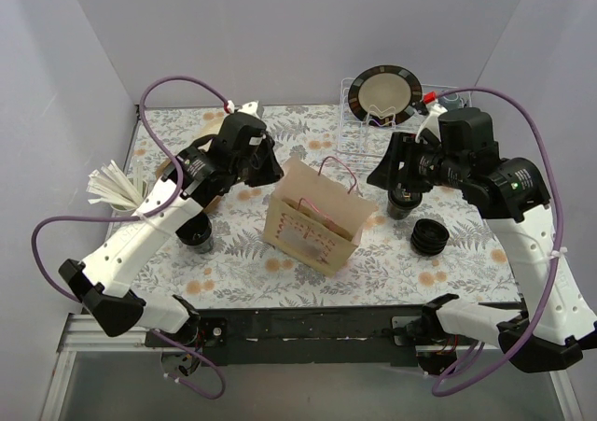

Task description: Pack the takeout coffee

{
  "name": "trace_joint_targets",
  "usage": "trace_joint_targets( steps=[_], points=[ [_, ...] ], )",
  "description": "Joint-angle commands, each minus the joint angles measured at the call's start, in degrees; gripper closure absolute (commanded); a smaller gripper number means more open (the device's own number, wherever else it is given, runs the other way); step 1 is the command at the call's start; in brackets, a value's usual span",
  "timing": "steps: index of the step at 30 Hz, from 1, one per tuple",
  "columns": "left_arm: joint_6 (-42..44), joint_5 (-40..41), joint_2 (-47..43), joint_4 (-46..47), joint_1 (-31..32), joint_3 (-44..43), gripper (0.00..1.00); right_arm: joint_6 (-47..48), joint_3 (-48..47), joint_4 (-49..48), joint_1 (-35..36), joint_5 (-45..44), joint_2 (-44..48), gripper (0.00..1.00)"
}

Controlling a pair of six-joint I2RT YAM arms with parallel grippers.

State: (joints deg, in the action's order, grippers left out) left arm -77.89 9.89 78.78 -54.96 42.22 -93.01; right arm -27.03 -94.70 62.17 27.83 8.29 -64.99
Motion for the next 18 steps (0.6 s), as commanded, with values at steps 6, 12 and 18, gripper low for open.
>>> trace_joint_targets(
  steps=[6,12,18],
  points=[
    [5.4,-6.5,-6.1,2.0,0.4,5.5,0.36,-3.8,1.4,5.7,1.1,1.5,-0.5,0.36],
    [12.0,-7.8,-1.9,-1.2,0.4,3.1,0.4,-7.5,2.5,7.3,4.3,0.0,-0.5,0.37],
    [16.9,-7.5,1.5,-1.5,0.4,1.9,0.53,-12.3,3.9,6.8,10.1,-4.7,-2.0,0.38]
  ],
)
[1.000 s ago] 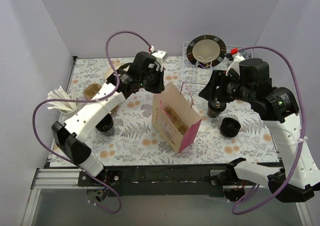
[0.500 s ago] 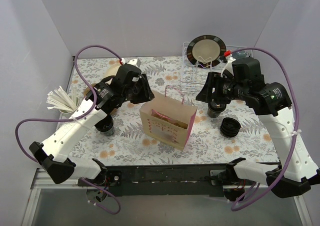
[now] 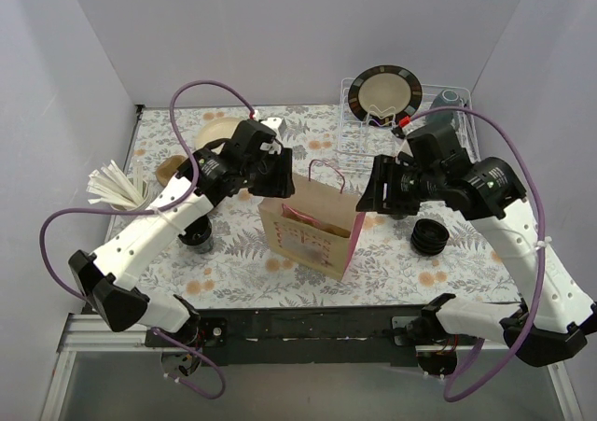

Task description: Pack the takeout coffee

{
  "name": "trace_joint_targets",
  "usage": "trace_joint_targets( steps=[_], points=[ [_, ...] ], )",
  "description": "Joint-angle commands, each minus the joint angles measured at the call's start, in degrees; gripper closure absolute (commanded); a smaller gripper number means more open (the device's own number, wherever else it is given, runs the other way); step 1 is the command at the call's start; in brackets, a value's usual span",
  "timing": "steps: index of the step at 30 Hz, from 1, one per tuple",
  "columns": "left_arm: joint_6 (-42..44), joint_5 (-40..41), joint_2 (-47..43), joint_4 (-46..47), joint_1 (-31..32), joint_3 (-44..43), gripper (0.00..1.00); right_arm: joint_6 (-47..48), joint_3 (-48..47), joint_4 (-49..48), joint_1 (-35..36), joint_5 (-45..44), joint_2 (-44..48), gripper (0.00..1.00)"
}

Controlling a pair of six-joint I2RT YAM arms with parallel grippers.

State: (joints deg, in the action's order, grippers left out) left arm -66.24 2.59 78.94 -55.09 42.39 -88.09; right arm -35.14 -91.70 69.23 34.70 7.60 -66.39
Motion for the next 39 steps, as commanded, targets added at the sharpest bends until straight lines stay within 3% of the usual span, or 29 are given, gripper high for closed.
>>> trace_joint_targets(
  steps=[1,6,11,15,18,21,23,25,29,32,34,35,36,39],
  points=[
    [5.7,0.0,1.7,-1.6,0.2,-3.4,0.65,-4.8,1.3,-0.4,4.2,-5.0,-1.5,0.38],
    [3.8,0.2,0.0,1.0,0.2,-2.6,1.0,-6.1,-0.3,2.9,7.0,-12.1,-5.8,0.4],
    [-3.1,-1.1,-5.2,8.5,0.3,3.1,1.0,-4.6,-1.7,2.7,7.1,-16.6,-7.5,0.6],
    [-7.8,-0.5,-8.8,11.1,0.4,7.8,1.0,-4.1,-4.2,4.2,7.1,-19.0,-9.4,0.65],
    [-8.2,1.8,-10.6,11.8,0.7,9.7,1.0,-2.8,-7.7,4.2,7.1,-21.4,-10.6,0.77],
    [-5.8,5.4,-14.0,16.6,0.8,12.8,1.0,1.5,-7.6,-1.6,7.2,-22.4,-10.3,0.83],
    [-3.2,8.6,-17.8,23.0,0.8,17.9,1.0,7.7,-4.4,-11.9,7.5,-20.4,-8.7,0.9],
    [-1.0,9.4,-20.5,30.4,0.9,21.7,1.0,10.8,3.8,-19.6,7.7,-19.6,-4.6,0.94],
    [-1.3,8.9,-25.6,35.7,1.0,29.5,1.0,16.2,20.7,-40.7,7.7,-15.5,4.7,0.96],
    [-1.6,4.9,-27.7,35.8,1.1,32.8,1.0,17.9,28.9,-45.4,7.8,-13.4,9.9,0.96],
    [-1.7,1.8,-29.2,35.1,1.1,34.4,0.92,18.9,31.7,-47.6,7.8,-12.0,12.4,0.97],
    [-2.0,1.1,-29.5,34.4,1.1,34.5,0.83,19.1,33.1,-47.9,7.8,-11.7,13.0,0.98],
    [-1.9,0.3,-29.8,33.7,1.1,34.3,0.6,19.7,33.6,-48.4,7.8,-10.9,14.0,0.98],
    [-1.8,-2.5,-30.2,28.9,1.1,32.4,0.42,20.5,34.1,-48.5,7.8,-8.8,15.1,0.99]
  ],
)
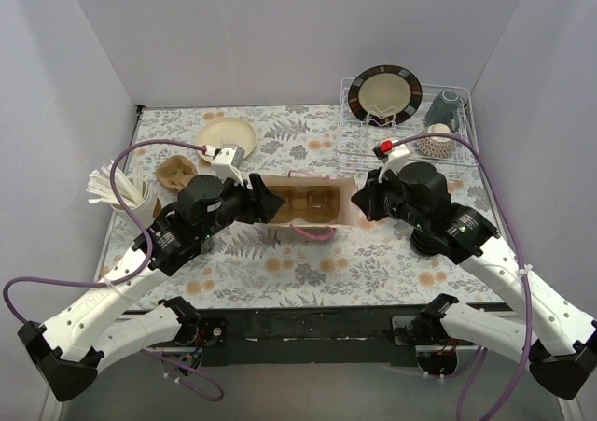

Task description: Pack the takeout coffee

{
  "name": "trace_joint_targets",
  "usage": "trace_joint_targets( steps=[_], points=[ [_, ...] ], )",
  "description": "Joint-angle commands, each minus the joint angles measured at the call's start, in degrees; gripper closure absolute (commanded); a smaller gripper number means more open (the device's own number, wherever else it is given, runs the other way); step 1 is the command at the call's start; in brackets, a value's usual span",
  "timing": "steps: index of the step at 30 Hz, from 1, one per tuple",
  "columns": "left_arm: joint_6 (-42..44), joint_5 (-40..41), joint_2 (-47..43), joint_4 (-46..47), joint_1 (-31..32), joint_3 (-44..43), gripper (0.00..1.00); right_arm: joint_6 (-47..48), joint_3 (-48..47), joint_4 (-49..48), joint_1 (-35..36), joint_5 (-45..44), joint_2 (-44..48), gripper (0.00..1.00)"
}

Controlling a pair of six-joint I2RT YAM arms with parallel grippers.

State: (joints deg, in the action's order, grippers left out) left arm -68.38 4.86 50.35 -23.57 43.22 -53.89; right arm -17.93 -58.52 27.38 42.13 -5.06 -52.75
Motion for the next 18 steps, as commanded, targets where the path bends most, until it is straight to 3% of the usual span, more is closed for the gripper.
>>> trace_joint_targets(
  steps=[1,13,16,18],
  points=[
    [0.7,-7.6,-1.3,-4.9,0.3,-2.5,0.42,3.3,1.2,-6.7,0.3,4.3,1.8,0.99],
    [2.7,-5.6,-1.9,-14.5,0.4,-2.9,0.47,3.3,7.9,-8.0,0.5,8.3,7.2,0.99],
    [3.0,-5.6,-2.0,-14.6,0.4,-2.7,0.53,3.6,8.2,-7.9,0.5,7.8,8.3,0.99],
    [2.8,-5.6,-2.3,-14.3,0.4,-2.2,0.62,3.8,8.2,-7.8,0.6,7.8,8.5,0.99]
  ],
)
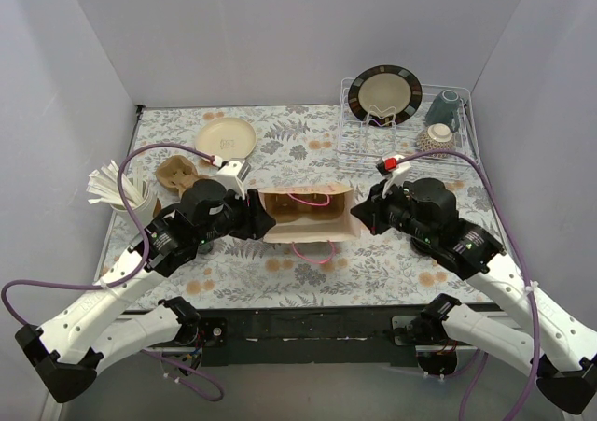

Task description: Pack the takeout coffee

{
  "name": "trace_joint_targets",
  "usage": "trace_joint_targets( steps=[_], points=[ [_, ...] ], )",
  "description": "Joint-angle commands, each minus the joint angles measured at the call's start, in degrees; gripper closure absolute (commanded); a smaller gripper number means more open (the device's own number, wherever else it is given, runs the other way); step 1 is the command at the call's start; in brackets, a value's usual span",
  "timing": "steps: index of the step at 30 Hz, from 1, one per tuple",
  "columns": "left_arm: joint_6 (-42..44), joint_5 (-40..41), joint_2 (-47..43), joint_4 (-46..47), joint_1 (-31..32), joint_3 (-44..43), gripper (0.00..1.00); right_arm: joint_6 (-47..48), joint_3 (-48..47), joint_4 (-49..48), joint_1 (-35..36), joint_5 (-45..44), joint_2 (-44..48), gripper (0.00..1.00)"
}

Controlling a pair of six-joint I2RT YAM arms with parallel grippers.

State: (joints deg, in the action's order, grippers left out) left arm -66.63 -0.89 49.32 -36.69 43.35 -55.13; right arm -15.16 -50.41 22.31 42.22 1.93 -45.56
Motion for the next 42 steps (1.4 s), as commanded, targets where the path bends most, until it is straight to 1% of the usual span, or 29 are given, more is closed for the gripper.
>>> trace_joint_targets(
  steps=[1,2,5,6,8,9,12,13,14,16,18,20,23,24,25,27,29,31,34,36,37,39,42],
  points=[
    [1.1,0.2,-1.3,-1.2,0.2,-0.7,0.66,1.1,0.2,-2.5,0.4,0.9,1.4,0.99],
    [0.8,0.3,-1.6,-1.2,0.2,-0.5,0.76,1.0,0.5,-2.4,0.4,1.3,1.5,0.99],
    [0.4,-0.7,-2.7,-0.4,0.2,0.9,0.84,0.5,1.7,-2.5,0.4,1.8,2.1,0.99],
    [0.4,-0.8,-2.8,-0.1,0.2,0.9,0.89,0.2,1.5,-2.4,0.4,1.8,2.1,0.99],
    [0.4,-0.5,-2.7,-0.1,0.2,0.1,0.94,-0.6,0.8,-2.2,0.4,0.9,1.9,0.99],
    [0.4,-0.3,-2.6,-0.1,0.2,-0.2,1.0,-0.9,-0.7,-2.1,0.4,0.4,1.6,0.98],
    [0.5,0.2,-1.7,0.6,0.2,-1.3,1.0,-2.0,-4.2,-0.1,0.4,-1.6,-0.4,0.94],
    [0.4,0.3,-1.4,1.0,0.2,-1.3,1.0,-2.3,-6.7,0.9,0.4,-1.6,-0.9,0.85],
    [0.2,0.2,-1.2,1.2,0.2,-0.9,1.0,-2.9,-7.8,1.6,0.4,-3.9,-1.9,0.79],
    [-0.3,0.2,-0.9,1.9,0.2,-0.5,1.0,-3.5,-11.7,2.7,0.4,-5.0,-2.9,0.7],
    [-0.5,0.2,-0.7,2.5,0.2,-0.7,1.0,-4.7,-14.8,4.9,0.4,-6.5,-4.3,0.66],
    [0.6,3.2,-0.8,2.8,0.2,-1.8,1.0,-5.1,-19.5,7.3,0.4,-8.3,-6.0,0.64],
    [2.3,4.1,-3.3,6.4,0.2,1.3,1.0,-4.8,-23.0,10.2,0.4,-8.3,-8.2,0.63],
    [2.4,3.7,-4.4,8.7,0.2,1.5,1.0,-5.0,-23.0,11.0,0.4,-7.7,-8.3,0.61],
    [2.5,3.5,-4.5,9.7,0.2,2.0,1.0,-5.2,-22.9,11.4,0.4,-7.6,-8.4,0.54],
    [3.4,3.7,-3.8,10.1,0.2,1.9,1.0,-5.8,-22.4,13.5,0.4,-7.9,-8.1,0.53],
    [2.6,3.3,-3.8,10.1,0.2,2.0,1.0,-5.8,-20.8,13.9,0.4,-7.7,-7.4,0.5],
    [0.2,1.4,-5.2,11.0,0.2,5.1,1.0,-5.9,-19.6,14.3,0.4,-6.7,-7.0,0.48],
    [-1.4,1.0,-7.6,10.9,0.2,7.0,1.0,-6.4,-18.1,16.2,0.4,-5.3,-7.1,0.46],
    [-1.3,1.0,-8.4,10.7,0.2,7.1,1.0,-6.8,-18.1,17.0,0.5,-5.4,-7.2,0.45],
    [-1.1,-0.9,-8.8,10.4,0.2,7.4,1.0,-7.1,-18.1,17.5,0.5,-5.5,-7.1,0.45],
    [-1.5,-1.3,-9.2,8.9,0.2,9.2,1.0,-7.1,-18.1,17.6,0.5,-5.6,-6.9,0.45],
    [-1.4,-2.8,-9.3,8.6,0.2,8.2,1.0,-7.3,-18.1,17.3,0.5,-4.3,-7.1,0.45]
  ],
)
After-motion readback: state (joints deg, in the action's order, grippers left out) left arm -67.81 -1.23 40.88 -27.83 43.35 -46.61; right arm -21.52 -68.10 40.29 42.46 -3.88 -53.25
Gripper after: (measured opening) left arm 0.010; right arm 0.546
